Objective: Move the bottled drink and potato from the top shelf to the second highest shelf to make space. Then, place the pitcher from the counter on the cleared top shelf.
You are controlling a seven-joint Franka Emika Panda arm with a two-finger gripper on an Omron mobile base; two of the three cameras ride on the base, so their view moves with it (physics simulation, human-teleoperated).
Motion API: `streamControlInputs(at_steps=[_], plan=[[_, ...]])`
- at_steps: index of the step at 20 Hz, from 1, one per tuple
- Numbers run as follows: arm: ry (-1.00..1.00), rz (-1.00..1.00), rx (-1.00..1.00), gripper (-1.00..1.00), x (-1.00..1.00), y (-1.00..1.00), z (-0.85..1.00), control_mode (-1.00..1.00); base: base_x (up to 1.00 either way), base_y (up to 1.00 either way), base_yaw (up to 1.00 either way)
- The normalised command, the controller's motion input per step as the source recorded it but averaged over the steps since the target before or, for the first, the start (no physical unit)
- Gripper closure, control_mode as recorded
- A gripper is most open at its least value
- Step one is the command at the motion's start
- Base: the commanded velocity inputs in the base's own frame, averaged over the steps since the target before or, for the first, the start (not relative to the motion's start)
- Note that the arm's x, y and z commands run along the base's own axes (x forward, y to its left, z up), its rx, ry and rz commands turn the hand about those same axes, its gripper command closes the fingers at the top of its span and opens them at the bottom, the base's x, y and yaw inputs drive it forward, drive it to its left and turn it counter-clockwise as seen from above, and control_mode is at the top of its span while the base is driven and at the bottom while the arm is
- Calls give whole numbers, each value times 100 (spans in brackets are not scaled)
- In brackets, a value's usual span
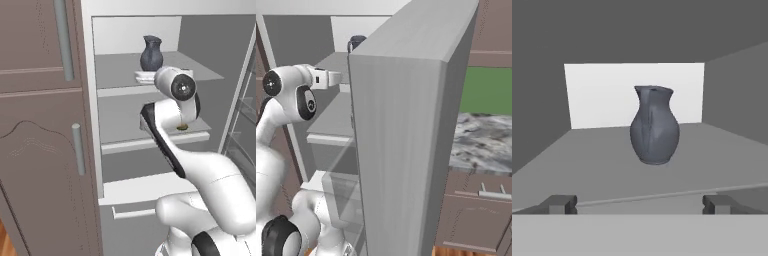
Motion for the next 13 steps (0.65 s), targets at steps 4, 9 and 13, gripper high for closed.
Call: streamControlInputs(at_steps=[4,9,13], plan=[[9,0,0,-100,-100,0,0,-100,0,0,0],[13,0,0,-100,-100,5,-1,-100,0,0,0],[19,0,0,-100,-100,8,-16,-100,0,0,0]])
